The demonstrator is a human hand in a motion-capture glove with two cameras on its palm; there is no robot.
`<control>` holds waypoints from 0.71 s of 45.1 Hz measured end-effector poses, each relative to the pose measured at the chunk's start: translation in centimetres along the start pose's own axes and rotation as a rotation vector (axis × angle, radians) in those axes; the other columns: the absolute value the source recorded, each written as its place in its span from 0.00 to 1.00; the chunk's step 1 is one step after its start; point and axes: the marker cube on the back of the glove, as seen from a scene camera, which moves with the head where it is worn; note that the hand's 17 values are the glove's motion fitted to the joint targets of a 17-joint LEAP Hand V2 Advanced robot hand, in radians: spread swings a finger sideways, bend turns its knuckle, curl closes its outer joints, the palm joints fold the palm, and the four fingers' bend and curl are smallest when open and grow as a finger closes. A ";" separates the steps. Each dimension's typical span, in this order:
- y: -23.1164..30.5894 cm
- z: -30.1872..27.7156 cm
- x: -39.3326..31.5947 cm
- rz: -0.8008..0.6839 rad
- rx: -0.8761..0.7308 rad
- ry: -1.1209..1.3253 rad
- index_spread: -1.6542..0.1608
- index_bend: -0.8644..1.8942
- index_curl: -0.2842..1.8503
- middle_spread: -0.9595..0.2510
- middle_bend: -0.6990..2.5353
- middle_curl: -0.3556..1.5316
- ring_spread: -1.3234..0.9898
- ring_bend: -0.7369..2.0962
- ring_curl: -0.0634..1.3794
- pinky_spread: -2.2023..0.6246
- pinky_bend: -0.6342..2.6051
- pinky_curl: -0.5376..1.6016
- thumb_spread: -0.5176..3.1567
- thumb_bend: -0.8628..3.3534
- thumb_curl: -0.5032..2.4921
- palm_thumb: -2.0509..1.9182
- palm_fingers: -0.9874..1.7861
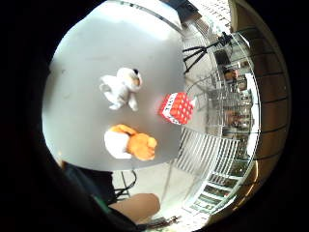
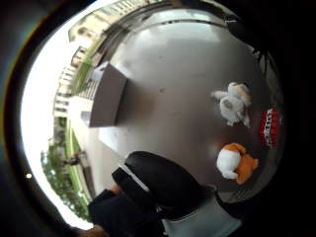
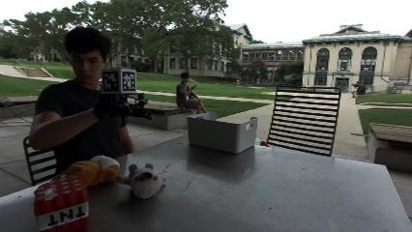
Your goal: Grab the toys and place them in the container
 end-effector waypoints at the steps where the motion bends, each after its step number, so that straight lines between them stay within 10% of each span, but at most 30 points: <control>1: 0.4 0.5 0.8 0.006 -0.001 -0.005 0.82 0.40 0.30 0.78 0.29 0.34 0.50 0.32 0.14 0.77 0.31 0.38 0.40 0.18 0.21 0.48 0.36; 32: 10.9 16.8 9.9 0.201 -0.182 -0.155 0.80 0.43 0.35 0.74 0.30 0.38 0.47 0.32 0.17 0.79 0.30 0.39 0.39 0.19 0.22 0.50 0.41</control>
